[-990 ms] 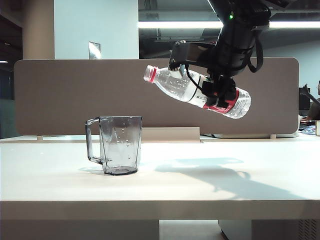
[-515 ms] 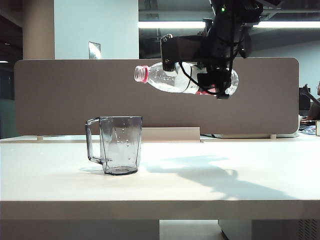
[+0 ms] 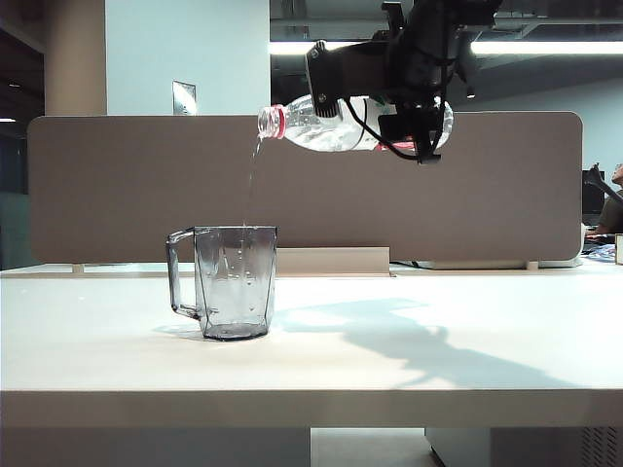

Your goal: Pick up the mineral water bottle on the table and pour a little water into the mug.

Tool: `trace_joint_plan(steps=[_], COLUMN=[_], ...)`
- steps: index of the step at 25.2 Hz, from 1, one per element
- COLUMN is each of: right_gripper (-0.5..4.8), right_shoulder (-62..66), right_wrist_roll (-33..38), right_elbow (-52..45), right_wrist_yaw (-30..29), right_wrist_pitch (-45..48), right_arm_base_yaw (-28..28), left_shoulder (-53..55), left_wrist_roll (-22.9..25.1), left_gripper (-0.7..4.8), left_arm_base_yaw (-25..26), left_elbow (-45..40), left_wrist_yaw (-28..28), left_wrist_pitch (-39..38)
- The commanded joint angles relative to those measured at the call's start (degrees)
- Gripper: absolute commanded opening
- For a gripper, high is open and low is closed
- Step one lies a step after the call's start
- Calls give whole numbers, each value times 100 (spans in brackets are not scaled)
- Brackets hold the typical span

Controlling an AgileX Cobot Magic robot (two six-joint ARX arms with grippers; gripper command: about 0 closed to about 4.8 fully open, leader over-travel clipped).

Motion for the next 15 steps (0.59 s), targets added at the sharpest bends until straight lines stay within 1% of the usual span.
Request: trace_joint_plan(steps=[1, 6, 15], right_gripper=[230, 230, 230], right_shoulder=[-15, -15, -15], right_wrist_roll=[2, -155, -153], right_elbow=[52, 52, 52], right_wrist_yaw=[-50, -57, -57], right_wrist_pitch=[205, 205, 203], right_arm_base_yaw=[0, 0, 0], left_shoulder=[0, 0, 0], left_wrist_roll=[2, 2, 0], left_gripper=[-5, -5, -5], left_arm_base_yaw=[7, 7, 7], left_elbow=[28, 28, 28], left_wrist_yaw=[17, 17, 17], left_wrist_pitch=[48, 48, 48])
